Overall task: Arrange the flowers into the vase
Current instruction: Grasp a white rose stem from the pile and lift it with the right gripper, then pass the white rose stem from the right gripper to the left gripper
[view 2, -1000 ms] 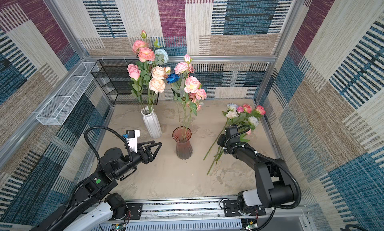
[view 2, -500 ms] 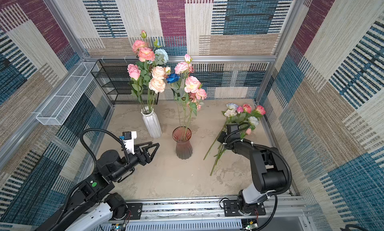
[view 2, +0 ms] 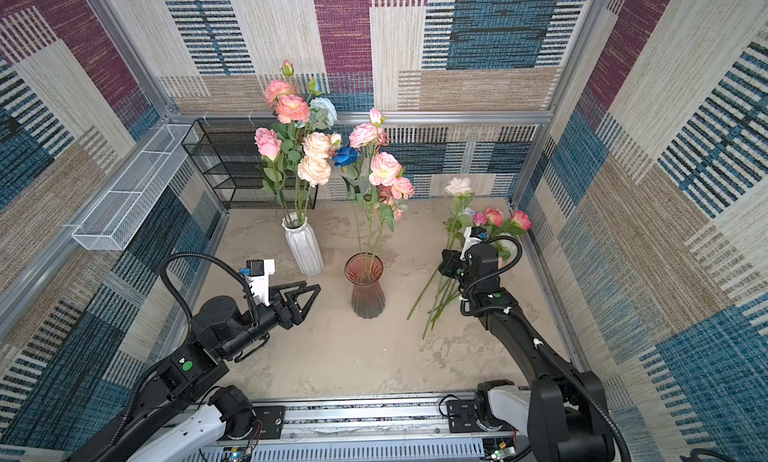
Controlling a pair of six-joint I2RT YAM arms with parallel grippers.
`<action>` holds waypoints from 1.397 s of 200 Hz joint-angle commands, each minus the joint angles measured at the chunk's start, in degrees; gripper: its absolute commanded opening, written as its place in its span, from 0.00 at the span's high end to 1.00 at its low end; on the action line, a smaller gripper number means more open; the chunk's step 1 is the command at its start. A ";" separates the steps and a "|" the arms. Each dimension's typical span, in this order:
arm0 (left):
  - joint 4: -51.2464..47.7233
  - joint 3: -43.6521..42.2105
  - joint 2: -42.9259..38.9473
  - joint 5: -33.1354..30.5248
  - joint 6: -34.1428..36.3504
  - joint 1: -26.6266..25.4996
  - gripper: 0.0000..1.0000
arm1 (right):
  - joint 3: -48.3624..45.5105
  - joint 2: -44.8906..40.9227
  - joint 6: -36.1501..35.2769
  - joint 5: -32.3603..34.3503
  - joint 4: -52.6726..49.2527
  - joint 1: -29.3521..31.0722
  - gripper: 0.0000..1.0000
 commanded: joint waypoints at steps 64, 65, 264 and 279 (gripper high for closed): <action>0.38 6.43 1.87 8.92 1.56 -0.04 0.24 | 1.86 -21.55 2.44 -8.78 -1.08 0.11 1.00; 0.33 6.47 1.89 9.00 1.64 -0.04 0.24 | 1.92 -21.71 2.51 -8.94 -1.03 0.13 1.00; 17.54 23.39 15.73 29.73 -1.22 -0.58 0.26 | 22.34 -13.60 -8.07 -3.86 -3.09 43.52 1.00; 18.03 24.70 17.24 30.08 -0.79 -1.07 0.30 | 23.08 -11.44 -8.67 -1.53 -2.65 47.10 1.00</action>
